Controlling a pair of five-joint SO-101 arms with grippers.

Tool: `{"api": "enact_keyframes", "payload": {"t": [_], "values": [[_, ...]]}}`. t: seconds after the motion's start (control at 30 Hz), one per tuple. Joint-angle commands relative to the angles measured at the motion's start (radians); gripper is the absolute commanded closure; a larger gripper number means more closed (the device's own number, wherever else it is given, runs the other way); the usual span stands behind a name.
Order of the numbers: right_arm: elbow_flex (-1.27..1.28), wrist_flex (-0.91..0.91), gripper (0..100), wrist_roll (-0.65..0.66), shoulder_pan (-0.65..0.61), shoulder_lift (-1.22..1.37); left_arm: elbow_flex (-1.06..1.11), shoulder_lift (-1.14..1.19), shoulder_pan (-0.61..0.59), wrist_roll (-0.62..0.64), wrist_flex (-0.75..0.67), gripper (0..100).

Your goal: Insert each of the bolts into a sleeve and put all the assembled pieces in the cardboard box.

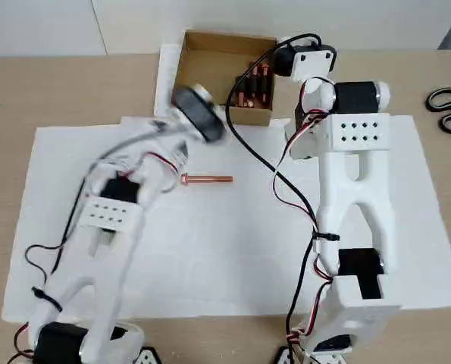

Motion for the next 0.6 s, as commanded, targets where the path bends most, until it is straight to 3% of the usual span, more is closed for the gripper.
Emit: {"api": "enact_keyframes", "payload": {"t": [0.0,0.13,0.27,0.57], "values": [[0.0,-0.001,99.5,-0.008,0.01,-0.065,-0.157,-0.012,-0.035,0.285,0.21,86],[0.0,-0.002,99.5,-0.008,0.01,-0.065,-0.328,-0.008,-0.034,0.443,0.485,86],[0.0,-0.002,99.5,-0.008,0.012,-0.07,-0.484,-0.006,-0.034,0.514,0.672,86],[0.0,-0.001,99.5,-0.014,0.088,-0.073,-0.69,0.094,-0.038,0.747,0.824,82]]}}
